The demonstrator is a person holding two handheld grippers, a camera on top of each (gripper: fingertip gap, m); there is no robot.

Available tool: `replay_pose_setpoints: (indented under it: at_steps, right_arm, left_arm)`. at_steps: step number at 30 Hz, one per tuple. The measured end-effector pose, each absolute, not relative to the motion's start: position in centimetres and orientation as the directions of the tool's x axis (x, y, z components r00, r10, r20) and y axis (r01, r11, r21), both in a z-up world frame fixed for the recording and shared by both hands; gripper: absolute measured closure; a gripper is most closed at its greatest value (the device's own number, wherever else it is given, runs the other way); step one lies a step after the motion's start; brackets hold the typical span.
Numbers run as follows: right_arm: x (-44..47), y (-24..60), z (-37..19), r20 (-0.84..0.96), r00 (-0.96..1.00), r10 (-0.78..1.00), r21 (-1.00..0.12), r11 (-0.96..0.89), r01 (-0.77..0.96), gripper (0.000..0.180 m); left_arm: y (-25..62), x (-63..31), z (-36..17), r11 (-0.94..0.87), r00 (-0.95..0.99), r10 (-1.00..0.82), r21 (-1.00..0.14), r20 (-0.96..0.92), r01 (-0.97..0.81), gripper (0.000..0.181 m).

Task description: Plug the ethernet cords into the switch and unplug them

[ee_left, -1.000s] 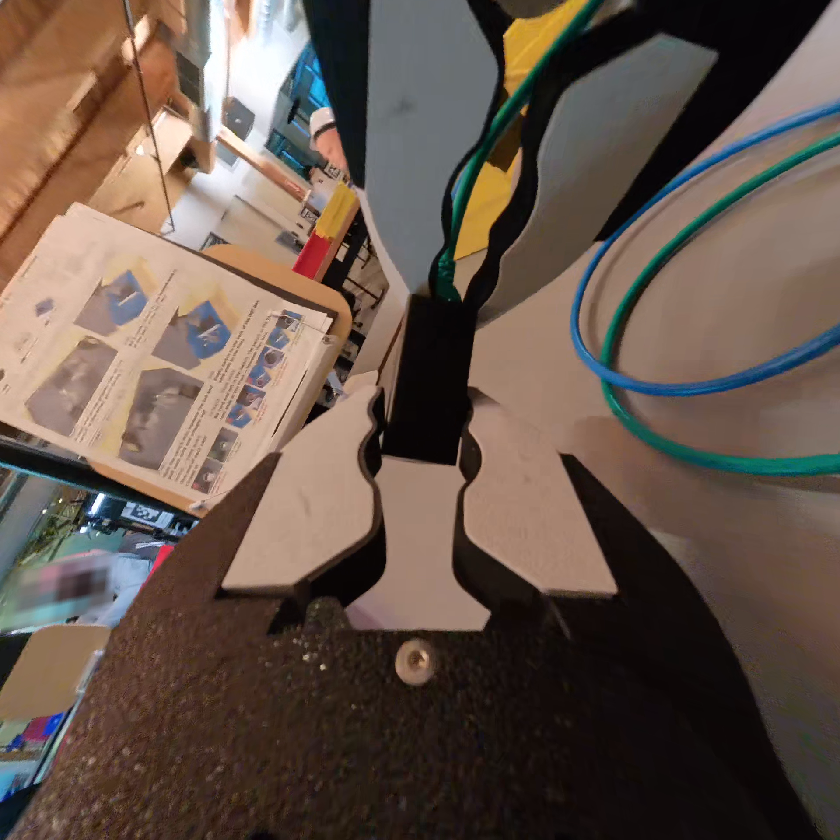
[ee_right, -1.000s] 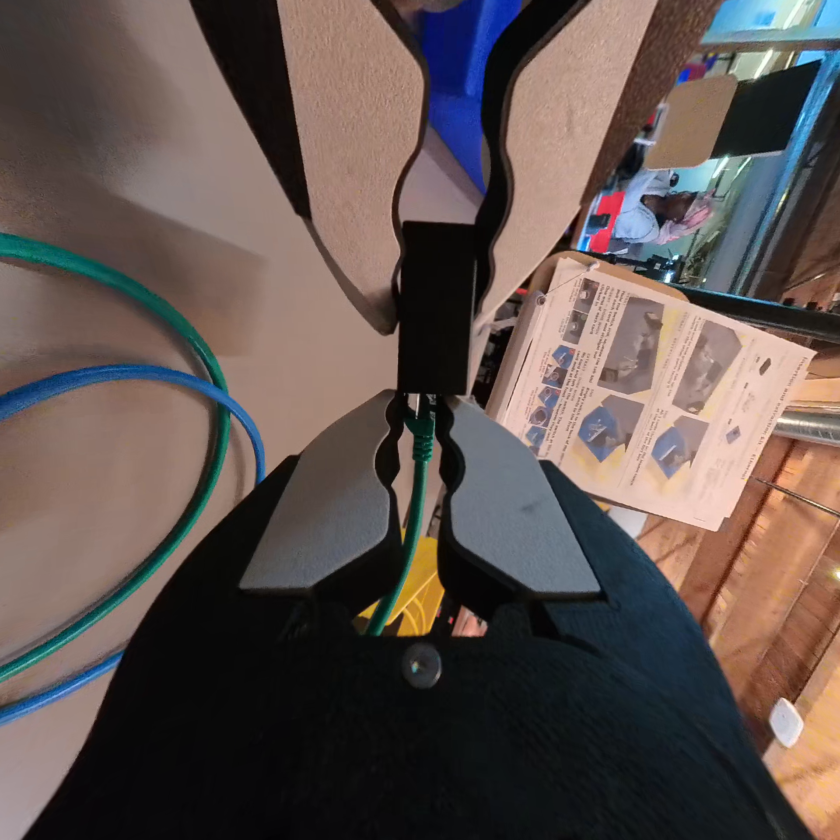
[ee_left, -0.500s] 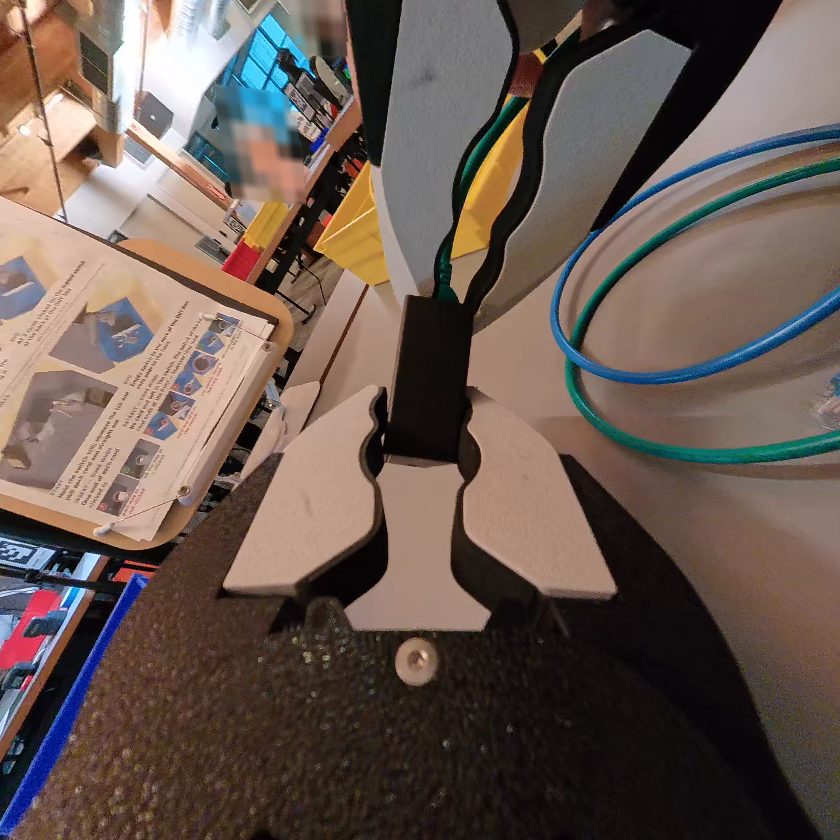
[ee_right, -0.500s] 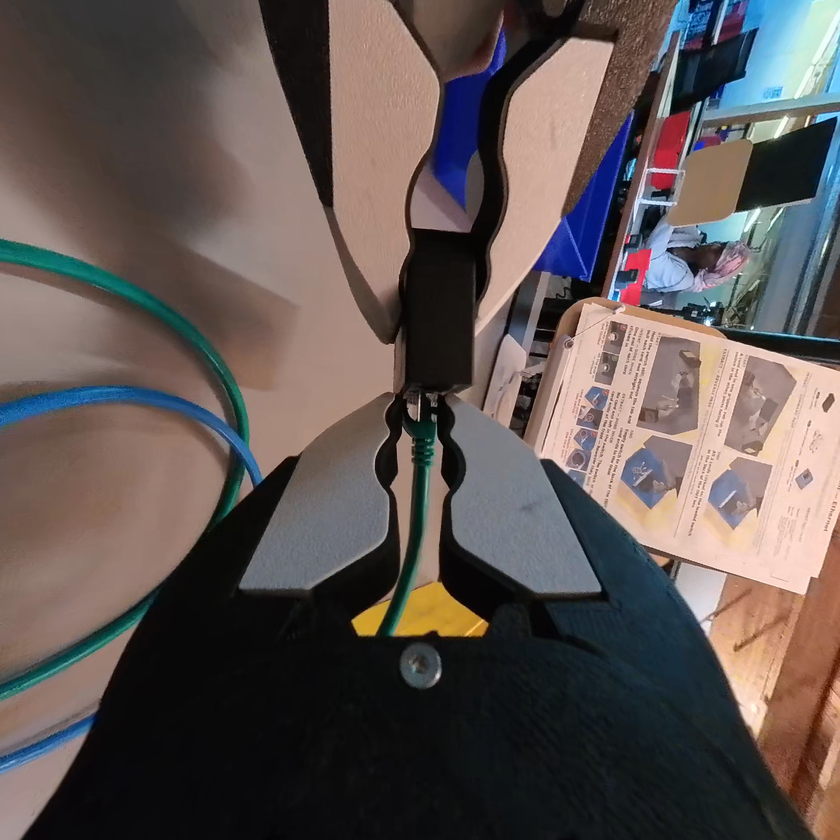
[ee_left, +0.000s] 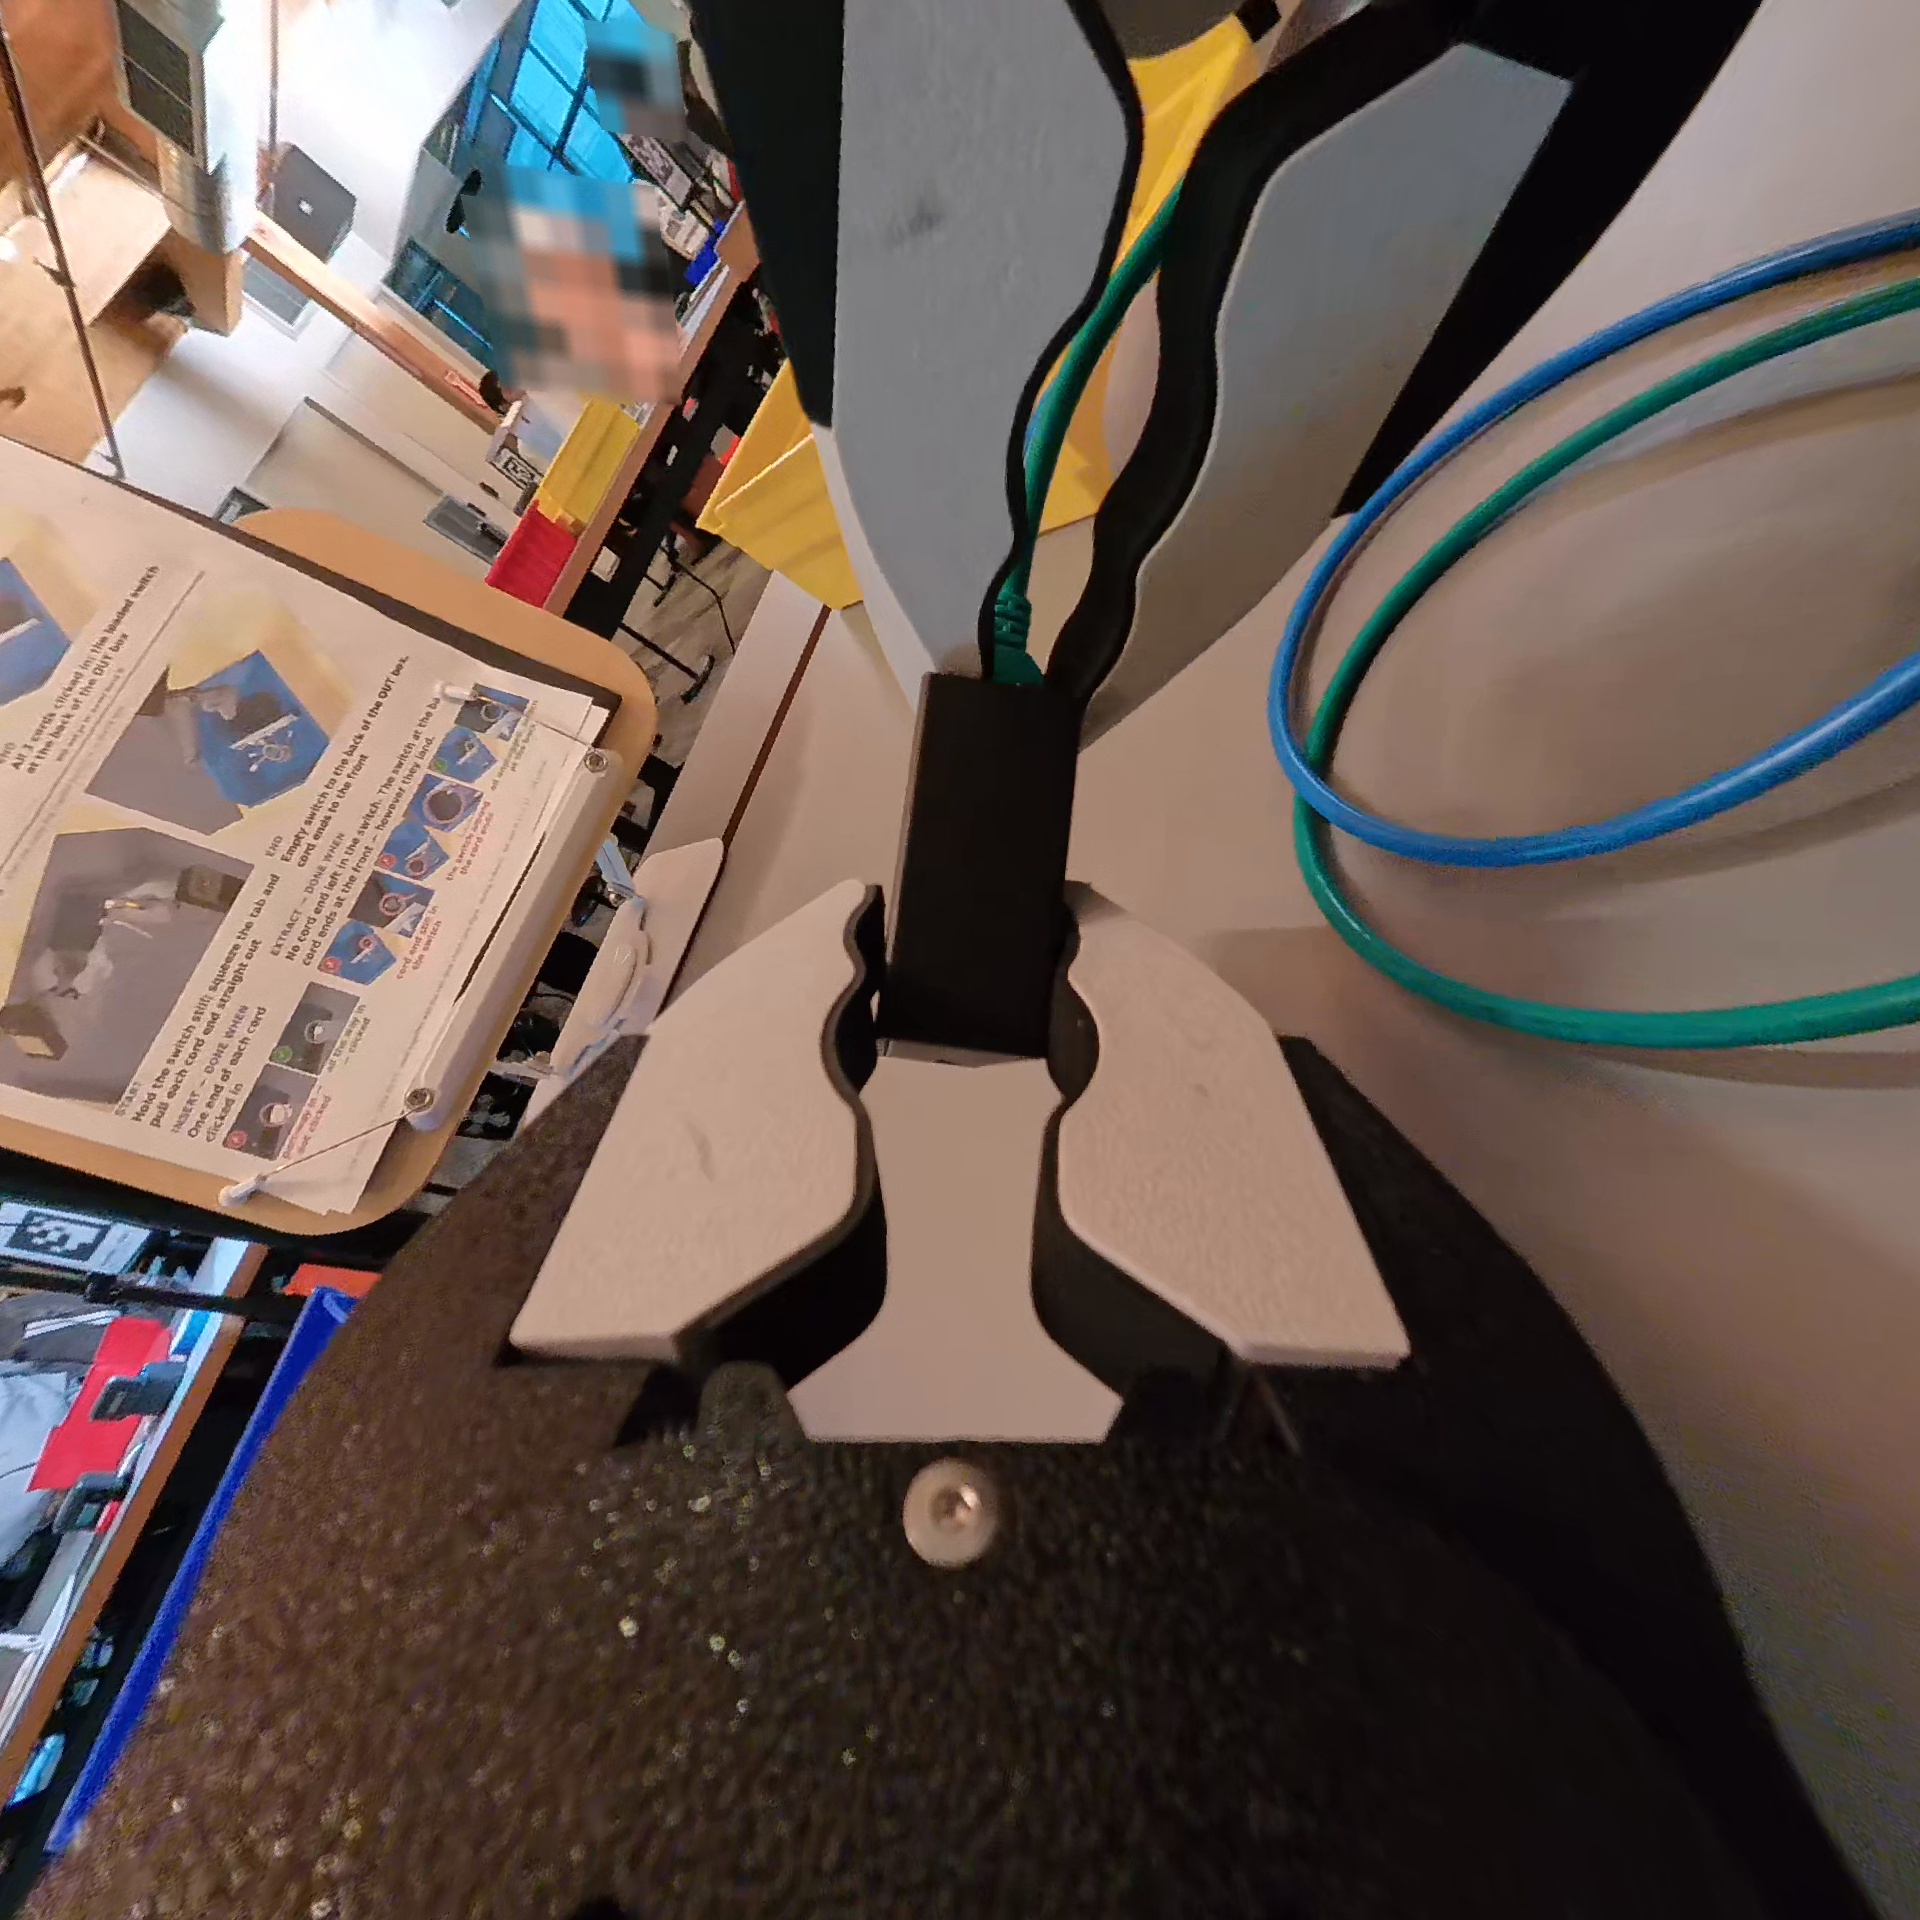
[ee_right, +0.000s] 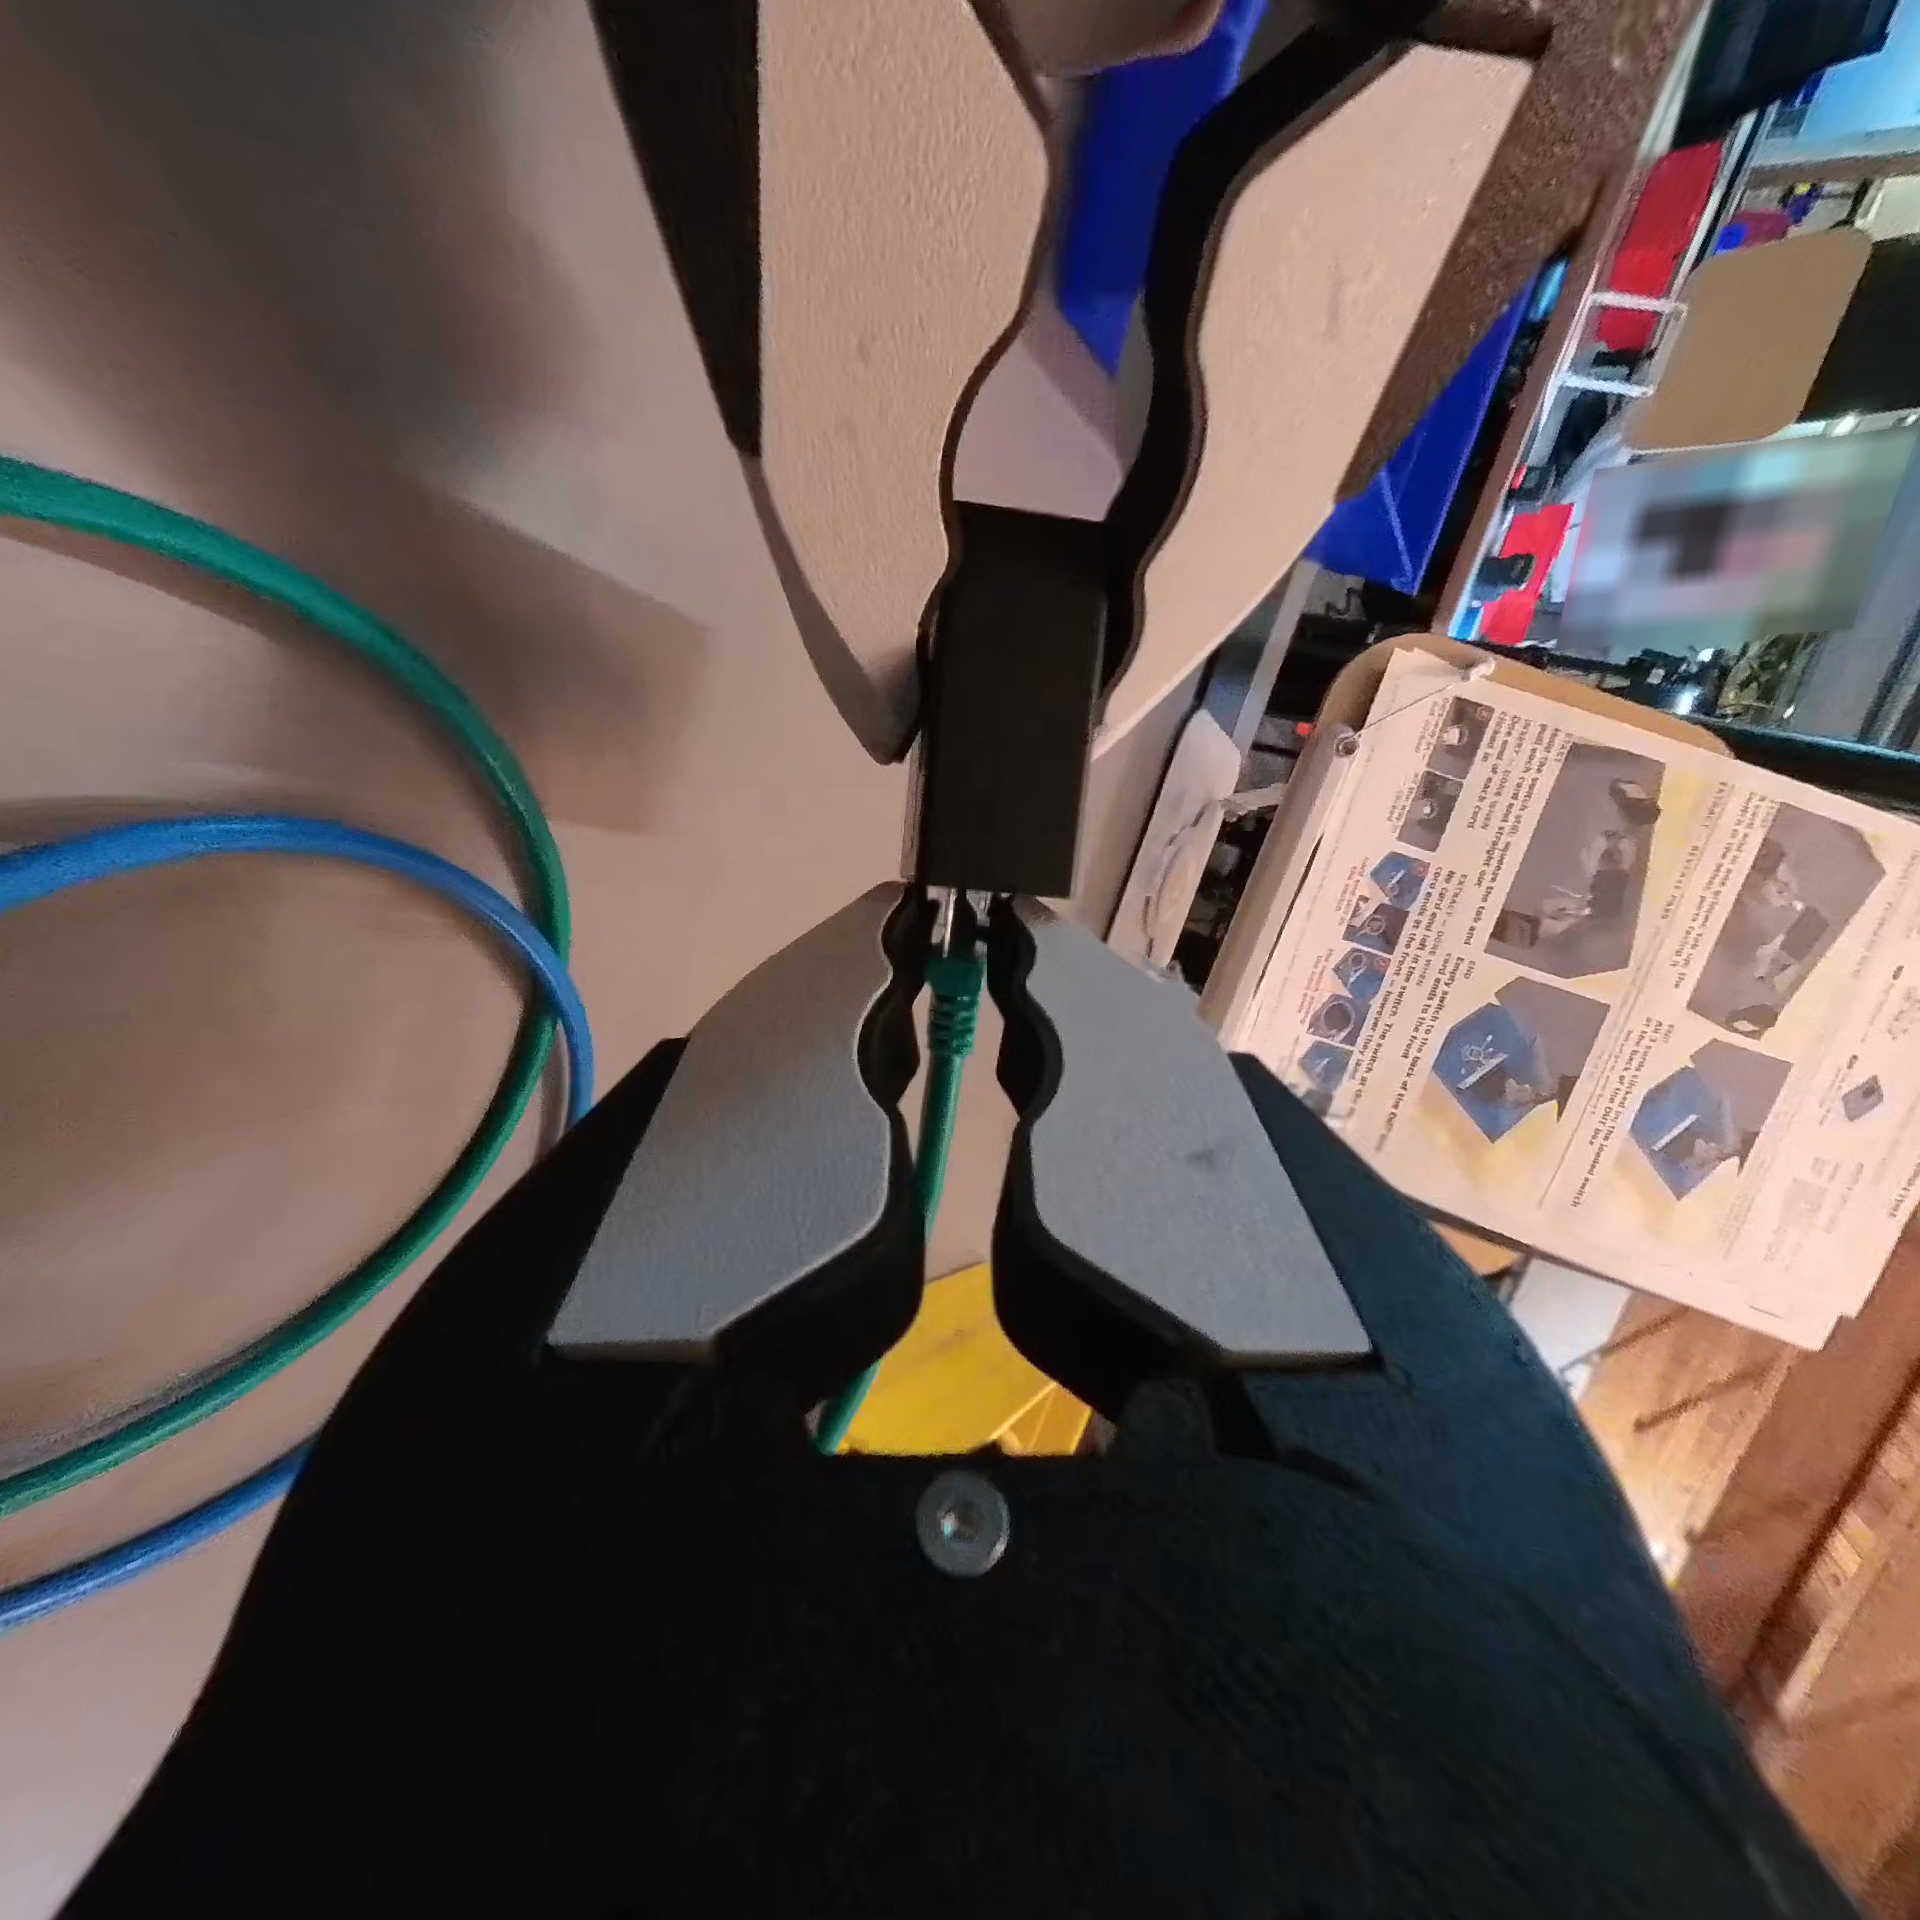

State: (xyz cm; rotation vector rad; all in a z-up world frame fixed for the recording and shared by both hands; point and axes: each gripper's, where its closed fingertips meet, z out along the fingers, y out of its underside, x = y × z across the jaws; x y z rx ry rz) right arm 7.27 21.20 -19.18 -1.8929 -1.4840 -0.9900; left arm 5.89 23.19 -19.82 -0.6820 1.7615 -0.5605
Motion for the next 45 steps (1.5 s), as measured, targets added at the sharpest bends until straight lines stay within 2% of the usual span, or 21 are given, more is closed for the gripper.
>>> replay_pose_setpoints:
  at_steps: [1, 5, 9, 11, 12, 15, 16, 17, 19, 21, 22, 24, 27, 28, 29, 32, 35, 39, 42, 45]
  right_arm:
    - [7.4, 21.4, -18.9, 0.814, 0.143, 0.563, 0.015, -0.267, 0.964, 0.167]
    - [7.5, 21.8, -18.6, 0.821, 0.186, 0.540, -0.032, -0.282, 0.959, 0.167]
    - [7.6, 21.7, -18.9, 0.816, 0.157, 0.555, 0.003, -0.277, 0.961, 0.167]
    - [9.7, 21.3, -19.1, 0.798, 0.157, 0.582, 0.062, -0.338, 0.939, 0.168]
    - [11.1, 21.1, -18.8, 0.803, 0.175, 0.570, 0.043, -0.348, 0.936, 0.168]
    - [11.2, 21.2, -16.6, 0.788, 0.274, 0.551, -0.068, -0.364, 0.929, 0.168]
    - [11.2, 21.8, -15.3, 0.811, 0.231, 0.538, -0.024, -0.363, 0.931, 0.168]
    - [11.5, 22.1, -14.5, 0.813, 0.229, 0.536, -0.019, -0.368, 0.930, 0.168]
    - [11.1, 22.4, -12.2, 0.832, 0.272, 0.484, -0.109, -0.337, 0.935, 0.169]
    - [11.0, 21.6, -9.9, 0.861, 0.214, 0.462, -0.068, -0.312, 0.948, 0.169]
    - [10.5, 21.2, -8.7, 0.877, 0.201, 0.436, -0.081, -0.277, 0.957, 0.169]
    - [9.4, 20.2, -6.6, 0.872, 0.259, 0.415, -0.177, -0.226, 0.958, 0.169]
    - [7.6, 18.7, -1.7, 0.835, 0.427, 0.347, -0.415, -0.112, 0.903, 0.169]
    - [7.7, 18.4, 0.1, 0.833, 0.460, 0.307, -0.459, -0.081, 0.885, 0.169]
    - [8.8, 18.0, 1.8, 0.859, 0.454, 0.238, -0.448, -0.082, 0.890, 0.169]
    - [15.6, 17.1, 5.8, 0.941, 0.338, 0.011, -0.324, -0.260, 0.910, 0.169]
    - [22.6, 15.8, 8.2, 0.958, 0.265, -0.107, -0.285, -0.430, 0.857, 0.169]
    - [28.6, 13.8, 13.6, 0.935, 0.210, -0.286, -0.333, -0.501, 0.799, 0.169]
    - [31.7, 13.5, 17.3, 0.904, 0.245, -0.350, -0.398, -0.483, 0.780, 0.168]
    - [35.4, 14.0, 17.7, 0.889, 0.236, -0.393, -0.421, -0.495, 0.760, 0.168]
  left_arm:
    - [23.3, 6.0, -19.7, 0.718, -0.202, -0.696, -0.676, -0.689, -0.168, 0.152]
    - [23.7, 6.1, -19.2, 0.733, -0.161, -0.680, -0.660, -0.715, -0.162, 0.152]
    - [23.7, 6.2, -19.5, 0.748, -0.148, -0.663, -0.641, -0.734, -0.170, 0.152]
    - [25.0, 6.0, -19.9, 0.780, -0.112, -0.616, -0.582, -0.780, -0.230, 0.152]
    - [26.1, 5.6, -19.9, 0.778, -0.090, -0.611, -0.574, -0.787, -0.255, 0.152]
    - [25.3, 6.2, -17.8, 0.594, -0.037, -0.803, -0.794, -0.595, -0.125, 0.152]
    - [24.9, 6.6, -17.0, 0.568, -0.009, -0.821, -0.815, -0.571, -0.112, 0.153]
    - [25.2, 6.8, -16.3, 0.558, 0.029, -0.825, -0.822, -0.565, -0.115, 0.152]
    - [26.1, 6.3, -15.2, 0.551, 0.082, -0.824, -0.826, -0.561, -0.118, 0.152]
    - [28.2, 5.0, -14.9, 0.581, 0.170, -0.773, -0.790, -0.611, -0.198, 0.152]
    - [29.3, 4.3, -14.7, 0.585, 0.219, -0.749, -0.779, -0.626, -0.227, 0.152]
    - [31.5, 3.1, -14.5, 0.549, 0.290, -0.738, -0.792, -0.609, -0.267, 0.152]
    - [33.7, 1.8, -14.3, 0.520, 0.360, -0.709, -0.795, -0.606, -0.313, 0.152]
    - [34.0, 1.6, -14.3, 0.505, 0.373, -0.713, -0.804, -0.594, -0.314, 0.152]
    - [34.3, 1.4, -14.1, 0.489, 0.393, -0.717, -0.817, -0.576, -0.307, 0.152]
    - [34.6, 0.7, -13.2, 0.466, 0.438, -0.723, -0.845, -0.535, -0.263, 0.152]
    - [34.1, 0.3, -11.9, 0.442, 0.448, -0.764, -0.883, -0.464, -0.162, 0.152]
    - [33.0, 0.5, -10.7, 0.383, 0.412, -0.832, -0.922, -0.371, -0.058, 0.152]
    - [32.1, 1.2, -10.8, 0.353, 0.364, -0.868, -0.935, -0.339, -0.029, 0.152]
    - [31.3, 2.0, -11.4, 0.339, 0.323, -0.887, -0.940, -0.331, -0.032, 0.152]
